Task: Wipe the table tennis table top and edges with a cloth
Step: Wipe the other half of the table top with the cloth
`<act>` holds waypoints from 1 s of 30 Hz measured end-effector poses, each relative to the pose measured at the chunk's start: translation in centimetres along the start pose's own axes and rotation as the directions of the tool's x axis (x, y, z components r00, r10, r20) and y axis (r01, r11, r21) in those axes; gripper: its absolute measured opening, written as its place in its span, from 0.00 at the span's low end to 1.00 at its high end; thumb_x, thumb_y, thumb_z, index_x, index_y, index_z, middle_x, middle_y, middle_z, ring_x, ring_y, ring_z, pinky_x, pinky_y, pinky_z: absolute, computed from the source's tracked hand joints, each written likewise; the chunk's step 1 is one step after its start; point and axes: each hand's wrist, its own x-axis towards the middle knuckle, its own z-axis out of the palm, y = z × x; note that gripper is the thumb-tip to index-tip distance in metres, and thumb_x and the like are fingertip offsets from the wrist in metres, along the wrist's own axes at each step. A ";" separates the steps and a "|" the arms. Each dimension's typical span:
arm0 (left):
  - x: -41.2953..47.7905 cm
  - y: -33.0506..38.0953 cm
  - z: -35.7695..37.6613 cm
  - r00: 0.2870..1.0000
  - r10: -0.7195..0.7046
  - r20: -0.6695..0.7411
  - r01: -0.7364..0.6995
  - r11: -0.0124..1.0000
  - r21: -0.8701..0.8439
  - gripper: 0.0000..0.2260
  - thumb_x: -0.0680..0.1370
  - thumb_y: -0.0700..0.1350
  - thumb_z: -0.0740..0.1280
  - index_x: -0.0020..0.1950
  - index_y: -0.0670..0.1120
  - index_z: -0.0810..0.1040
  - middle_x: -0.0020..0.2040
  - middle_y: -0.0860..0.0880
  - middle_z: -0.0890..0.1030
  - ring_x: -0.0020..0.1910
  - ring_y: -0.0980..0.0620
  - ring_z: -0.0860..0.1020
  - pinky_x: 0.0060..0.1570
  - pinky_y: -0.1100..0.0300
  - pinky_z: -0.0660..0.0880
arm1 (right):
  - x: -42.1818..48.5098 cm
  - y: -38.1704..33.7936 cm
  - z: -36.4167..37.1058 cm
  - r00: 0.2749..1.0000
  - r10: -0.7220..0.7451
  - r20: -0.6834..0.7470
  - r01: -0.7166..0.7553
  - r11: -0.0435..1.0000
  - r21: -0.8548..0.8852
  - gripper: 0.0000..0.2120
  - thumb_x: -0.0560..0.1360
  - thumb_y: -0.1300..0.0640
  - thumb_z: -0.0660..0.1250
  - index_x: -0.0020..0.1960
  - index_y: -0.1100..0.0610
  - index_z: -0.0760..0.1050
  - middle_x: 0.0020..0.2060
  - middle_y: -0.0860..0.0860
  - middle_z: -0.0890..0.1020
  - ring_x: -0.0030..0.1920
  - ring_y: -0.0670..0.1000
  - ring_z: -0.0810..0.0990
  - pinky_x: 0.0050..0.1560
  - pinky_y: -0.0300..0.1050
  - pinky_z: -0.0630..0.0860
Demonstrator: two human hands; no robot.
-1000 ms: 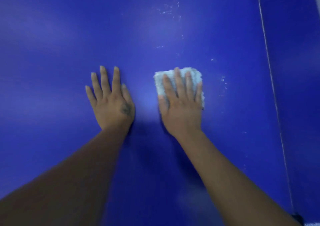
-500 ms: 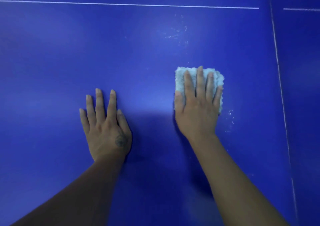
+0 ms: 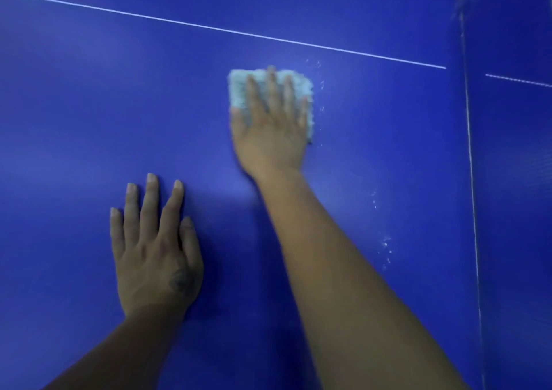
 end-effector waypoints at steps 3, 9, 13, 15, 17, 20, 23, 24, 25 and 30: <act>0.0 0.0 -0.1 1.000 -0.002 0.010 0.002 1.000 -0.015 0.25 0.85 0.48 0.57 0.83 0.46 0.70 0.86 0.42 0.63 0.86 0.39 0.57 0.84 0.36 0.52 | -0.5 5.6 -1.3 0.988 0.157 0.013 -0.157 0.988 -0.013 0.34 0.84 0.37 0.38 0.87 0.45 0.54 0.88 0.50 0.51 0.87 0.56 0.46 0.85 0.64 0.42; 0.0 -0.2 0.1 1.000 0.003 0.005 -0.003 1.000 -0.013 0.25 0.85 0.48 0.58 0.83 0.46 0.70 0.86 0.42 0.63 0.86 0.39 0.57 0.84 0.36 0.52 | -4.5 1.1 -0.3 0.999 0.036 0.007 -0.036 0.999 -0.027 0.31 0.86 0.40 0.42 0.87 0.47 0.56 0.87 0.52 0.53 0.87 0.59 0.48 0.84 0.67 0.43; 0.0 -0.6 0.6 1.000 0.006 0.012 -0.006 1.000 -0.004 0.26 0.85 0.50 0.56 0.84 0.47 0.68 0.86 0.43 0.62 0.87 0.40 0.55 0.84 0.36 0.52 | -1.5 -6.2 0.8 0.989 -0.138 0.053 0.138 0.990 -0.003 0.30 0.86 0.39 0.48 0.87 0.45 0.56 0.87 0.51 0.53 0.87 0.58 0.46 0.83 0.65 0.41; 0.0 -0.5 0.6 1.000 0.007 0.012 -0.007 1.000 -0.004 0.26 0.85 0.50 0.55 0.85 0.48 0.67 0.87 0.44 0.61 0.87 0.41 0.54 0.84 0.36 0.52 | 1.5 -7.0 0.8 0.986 -0.148 0.080 0.148 0.989 0.012 0.31 0.86 0.38 0.49 0.87 0.45 0.54 0.87 0.50 0.52 0.87 0.57 0.45 0.84 0.64 0.40; 0.1 -0.5 0.6 1.000 0.009 0.012 -0.009 1.000 -0.002 0.26 0.85 0.50 0.55 0.85 0.49 0.66 0.87 0.45 0.60 0.87 0.42 0.54 0.84 0.37 0.51 | 4.3 -5.1 0.5 0.992 -0.099 0.081 0.098 0.995 0.015 0.30 0.87 0.38 0.49 0.87 0.43 0.53 0.88 0.49 0.51 0.87 0.55 0.45 0.84 0.63 0.39; 0.0 -0.5 0.7 1.000 0.007 0.019 -0.007 1.000 0.000 0.26 0.85 0.51 0.54 0.85 0.49 0.66 0.87 0.46 0.60 0.87 0.42 0.53 0.85 0.38 0.50 | 6.7 1.3 -0.6 0.995 0.082 0.062 -0.082 0.997 0.007 0.29 0.87 0.39 0.47 0.87 0.42 0.51 0.88 0.48 0.50 0.87 0.54 0.45 0.85 0.62 0.38; 0.0 -0.4 0.7 0.999 0.004 0.038 -0.003 1.000 -0.014 0.27 0.85 0.50 0.54 0.85 0.49 0.66 0.87 0.46 0.59 0.88 0.42 0.52 0.84 0.37 0.49 | 6.0 8.9 -2.4 0.959 0.274 0.076 -0.275 0.962 -0.005 0.28 0.89 0.43 0.44 0.88 0.43 0.47 0.88 0.48 0.46 0.87 0.54 0.42 0.84 0.63 0.38; 0.0 -0.3 0.6 0.999 0.002 0.042 -0.001 1.000 -0.017 0.27 0.85 0.50 0.54 0.85 0.48 0.66 0.87 0.45 0.59 0.87 0.42 0.52 0.84 0.37 0.49 | 5.2 11.0 -3.2 0.939 0.334 0.080 -0.334 0.943 -0.014 0.28 0.89 0.44 0.44 0.88 0.43 0.46 0.88 0.49 0.44 0.87 0.55 0.41 0.84 0.64 0.38; 0.0 -0.2 0.5 0.999 -0.002 0.045 0.003 1.000 -0.016 0.27 0.85 0.50 0.55 0.85 0.48 0.67 0.87 0.45 0.60 0.87 0.42 0.52 0.84 0.37 0.49 | 4.3 12.7 -3.7 0.915 0.393 0.087 -0.393 0.919 -0.017 0.28 0.89 0.45 0.43 0.88 0.44 0.44 0.88 0.50 0.43 0.87 0.55 0.40 0.84 0.64 0.39; 0.0 0.2 0.0 0.998 -0.020 0.067 0.022 0.999 -0.034 0.27 0.84 0.49 0.55 0.84 0.47 0.67 0.87 0.43 0.60 0.87 0.40 0.53 0.84 0.36 0.48 | 1.4 11.2 -3.9 0.862 0.501 0.083 -0.499 0.866 -0.038 0.29 0.88 0.46 0.45 0.88 0.46 0.42 0.87 0.52 0.40 0.87 0.58 0.38 0.84 0.67 0.37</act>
